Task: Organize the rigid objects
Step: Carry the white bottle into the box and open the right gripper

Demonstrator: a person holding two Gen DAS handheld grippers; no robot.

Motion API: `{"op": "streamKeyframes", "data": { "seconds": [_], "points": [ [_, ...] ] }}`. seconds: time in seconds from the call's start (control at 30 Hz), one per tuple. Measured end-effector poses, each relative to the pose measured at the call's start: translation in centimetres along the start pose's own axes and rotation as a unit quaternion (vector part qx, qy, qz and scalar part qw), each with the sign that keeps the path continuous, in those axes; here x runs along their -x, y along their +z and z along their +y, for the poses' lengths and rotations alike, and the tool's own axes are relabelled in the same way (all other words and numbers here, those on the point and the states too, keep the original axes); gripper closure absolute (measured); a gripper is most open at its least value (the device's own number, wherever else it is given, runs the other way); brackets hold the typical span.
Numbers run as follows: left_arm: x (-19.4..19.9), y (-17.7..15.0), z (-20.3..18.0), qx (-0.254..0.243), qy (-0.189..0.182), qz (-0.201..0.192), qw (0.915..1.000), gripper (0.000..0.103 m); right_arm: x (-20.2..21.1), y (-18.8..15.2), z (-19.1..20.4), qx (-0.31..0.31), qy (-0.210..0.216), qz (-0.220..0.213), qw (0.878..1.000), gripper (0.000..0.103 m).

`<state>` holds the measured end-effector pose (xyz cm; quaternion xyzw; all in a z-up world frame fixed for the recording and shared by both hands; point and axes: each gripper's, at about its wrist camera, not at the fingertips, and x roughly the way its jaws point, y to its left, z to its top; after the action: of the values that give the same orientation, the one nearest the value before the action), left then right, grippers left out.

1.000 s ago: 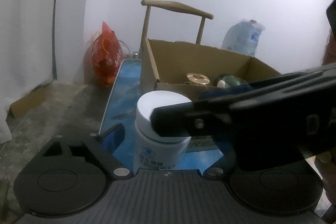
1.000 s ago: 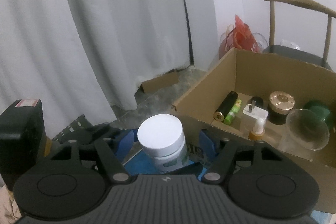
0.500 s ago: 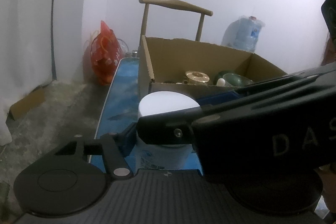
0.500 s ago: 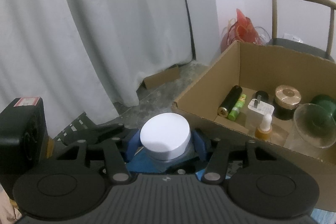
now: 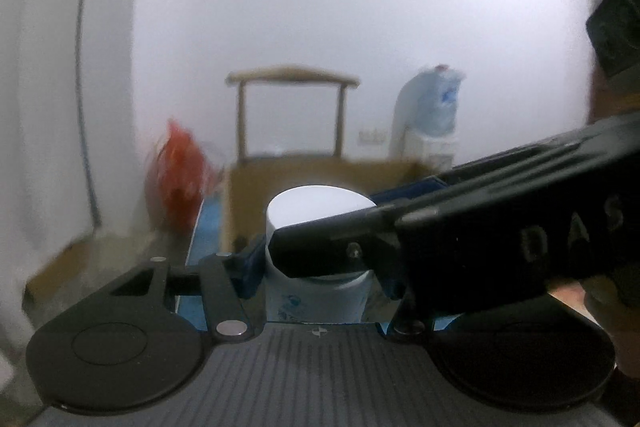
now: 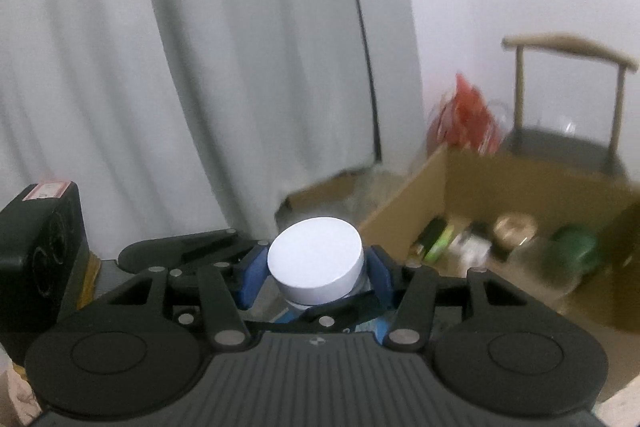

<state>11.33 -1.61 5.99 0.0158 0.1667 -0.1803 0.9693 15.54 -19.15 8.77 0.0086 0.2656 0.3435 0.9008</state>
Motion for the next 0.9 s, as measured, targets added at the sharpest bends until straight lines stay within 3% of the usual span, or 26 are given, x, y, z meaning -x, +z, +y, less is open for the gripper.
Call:
{"op": "streamKeyframes", "data": {
  "seconds": [0.2,0.47,0.63,0.9],
  "points": [
    [-1.9,5.2,-4.3,-0.047,-0.064,-0.037,0.9961,0.047,4.7,3.5,-3.6,-0.008,-0.047,-0.036,0.998,0.046],
    [-11.1,8.0,-7.7,-0.043,-0.146,0.008,0.9883,0.049,5.9,4.8,-12.8,-0.073,-0.096,-0.034,0.992,0.047],
    [-15.5,7.5,-8.3,-0.036,-0.16,0.034,0.9858,0.049,4.8,4.3,-17.2,-0.085,-0.105,-0.029,0.99,0.047],
    [-19.7,5.1,-8.4,-0.046,-0.148,0.108,0.982,0.046,1.9,1.4,-22.2,-0.107,-0.088,-0.005,0.99,0.047]
  ]
}}
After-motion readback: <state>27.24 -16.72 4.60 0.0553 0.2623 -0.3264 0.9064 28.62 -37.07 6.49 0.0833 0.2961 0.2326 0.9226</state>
